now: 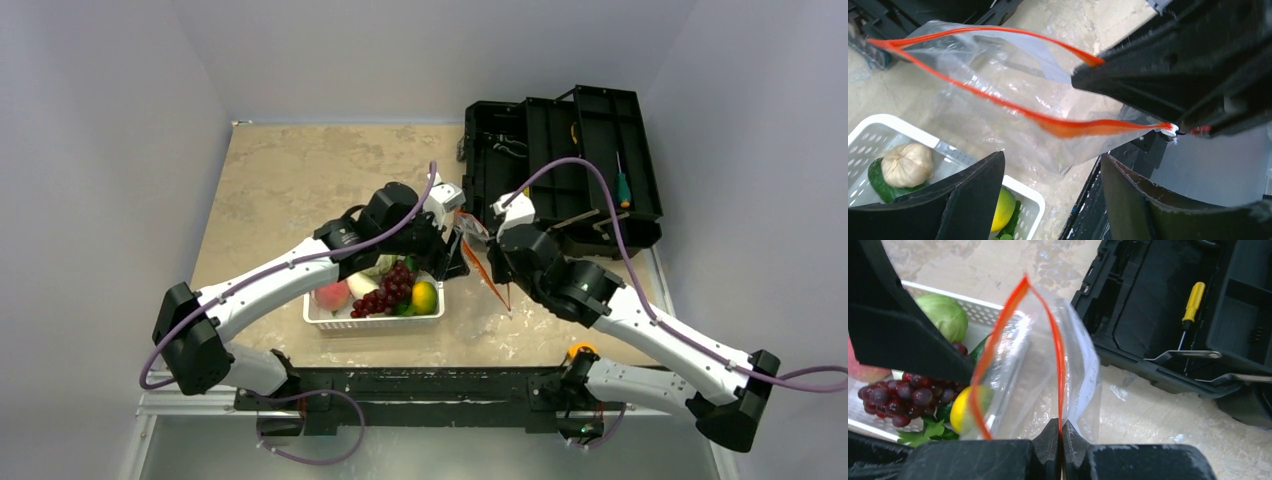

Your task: Place the food in the zip-top bag and seal the zipper

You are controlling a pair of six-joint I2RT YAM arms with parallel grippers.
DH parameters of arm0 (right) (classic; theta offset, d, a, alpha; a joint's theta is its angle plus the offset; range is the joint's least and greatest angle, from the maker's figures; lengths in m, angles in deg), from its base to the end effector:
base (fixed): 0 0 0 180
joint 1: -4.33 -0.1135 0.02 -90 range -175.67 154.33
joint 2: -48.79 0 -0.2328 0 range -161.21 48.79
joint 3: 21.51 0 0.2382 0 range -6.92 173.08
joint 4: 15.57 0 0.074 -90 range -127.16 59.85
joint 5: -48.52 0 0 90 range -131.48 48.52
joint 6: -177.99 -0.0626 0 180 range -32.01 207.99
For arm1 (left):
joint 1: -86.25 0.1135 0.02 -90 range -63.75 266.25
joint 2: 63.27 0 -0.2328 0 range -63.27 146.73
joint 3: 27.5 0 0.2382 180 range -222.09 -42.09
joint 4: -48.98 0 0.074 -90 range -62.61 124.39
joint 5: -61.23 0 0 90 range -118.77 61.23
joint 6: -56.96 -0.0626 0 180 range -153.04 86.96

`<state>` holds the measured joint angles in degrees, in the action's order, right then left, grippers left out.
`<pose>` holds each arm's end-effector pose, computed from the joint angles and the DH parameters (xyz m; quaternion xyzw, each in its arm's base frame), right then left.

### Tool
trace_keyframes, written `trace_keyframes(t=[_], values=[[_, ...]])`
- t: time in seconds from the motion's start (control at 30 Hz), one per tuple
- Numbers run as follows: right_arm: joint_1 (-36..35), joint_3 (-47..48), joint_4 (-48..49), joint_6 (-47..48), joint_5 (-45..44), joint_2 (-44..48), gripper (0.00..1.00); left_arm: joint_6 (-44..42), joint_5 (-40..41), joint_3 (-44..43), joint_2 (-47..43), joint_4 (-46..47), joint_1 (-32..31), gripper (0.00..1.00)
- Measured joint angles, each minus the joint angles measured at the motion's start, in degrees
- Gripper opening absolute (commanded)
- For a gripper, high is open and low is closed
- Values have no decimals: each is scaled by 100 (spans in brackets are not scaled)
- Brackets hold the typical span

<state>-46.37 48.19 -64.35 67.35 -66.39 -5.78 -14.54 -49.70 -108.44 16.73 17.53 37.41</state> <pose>0.1622 0.1565 0.2929 -0.1249 0.8577 0.1144 0.4854 0.2016 -0.2646 0.2794 0.3104 0.8005 -0.4017 0.3186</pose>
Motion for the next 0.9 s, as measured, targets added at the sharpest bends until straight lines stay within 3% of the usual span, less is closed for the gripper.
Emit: trace_keyframes(t=[0.27,0.53,0.8,0.9], values=[[-911,-31,37,-343,-901,-544,0,330,323,-129,-11,-313,72,78],[-1014,-31,42,-743,-1419,-883,0,739,278,-133,-186,-337,546,74],[-1353,133,74,-907,-1665,-1241,0,920,186,-184,142,-374,570,79],[-1528,221,70,-953,-1818,-1432,0,949,179,-184,131,-354,590,71]])
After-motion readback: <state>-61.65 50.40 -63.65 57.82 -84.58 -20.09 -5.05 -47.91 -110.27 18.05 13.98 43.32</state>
